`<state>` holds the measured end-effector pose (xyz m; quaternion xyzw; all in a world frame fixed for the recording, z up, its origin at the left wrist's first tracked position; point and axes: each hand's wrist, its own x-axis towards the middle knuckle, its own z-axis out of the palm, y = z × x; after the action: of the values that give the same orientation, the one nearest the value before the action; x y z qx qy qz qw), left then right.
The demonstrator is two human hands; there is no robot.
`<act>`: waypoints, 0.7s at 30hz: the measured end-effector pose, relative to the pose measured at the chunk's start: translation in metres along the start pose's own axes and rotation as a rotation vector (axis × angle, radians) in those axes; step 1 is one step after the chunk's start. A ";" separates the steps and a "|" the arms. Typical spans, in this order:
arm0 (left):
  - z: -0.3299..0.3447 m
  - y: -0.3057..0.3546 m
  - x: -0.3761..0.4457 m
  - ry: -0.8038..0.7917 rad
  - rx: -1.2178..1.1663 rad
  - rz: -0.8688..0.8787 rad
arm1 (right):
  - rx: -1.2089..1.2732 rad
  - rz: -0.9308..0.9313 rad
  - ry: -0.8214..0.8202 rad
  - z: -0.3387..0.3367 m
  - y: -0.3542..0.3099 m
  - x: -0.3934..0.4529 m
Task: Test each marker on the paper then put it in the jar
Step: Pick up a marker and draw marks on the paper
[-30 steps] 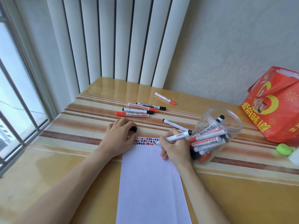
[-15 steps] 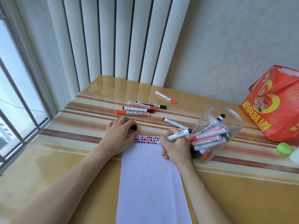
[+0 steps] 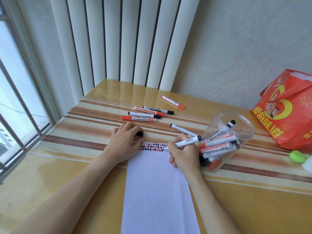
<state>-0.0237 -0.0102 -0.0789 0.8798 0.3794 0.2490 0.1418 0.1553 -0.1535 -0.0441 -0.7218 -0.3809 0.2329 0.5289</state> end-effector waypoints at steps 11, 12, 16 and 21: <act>-0.005 0.003 0.000 0.040 -0.054 0.010 | 0.097 -0.096 -0.008 -0.001 0.003 0.004; -0.007 0.003 0.001 0.063 -0.075 0.025 | 0.149 -0.122 -0.028 -0.002 0.001 0.004; -0.013 0.011 0.001 0.153 -0.206 0.153 | 0.293 -0.160 -0.151 0.000 -0.007 0.001; -0.017 0.018 -0.001 0.103 -0.273 0.247 | 0.311 -0.207 -0.180 0.002 -0.009 -0.003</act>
<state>-0.0230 -0.0218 -0.0567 0.8784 0.2379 0.3583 0.2086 0.1487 -0.1534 -0.0366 -0.5649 -0.4580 0.2968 0.6189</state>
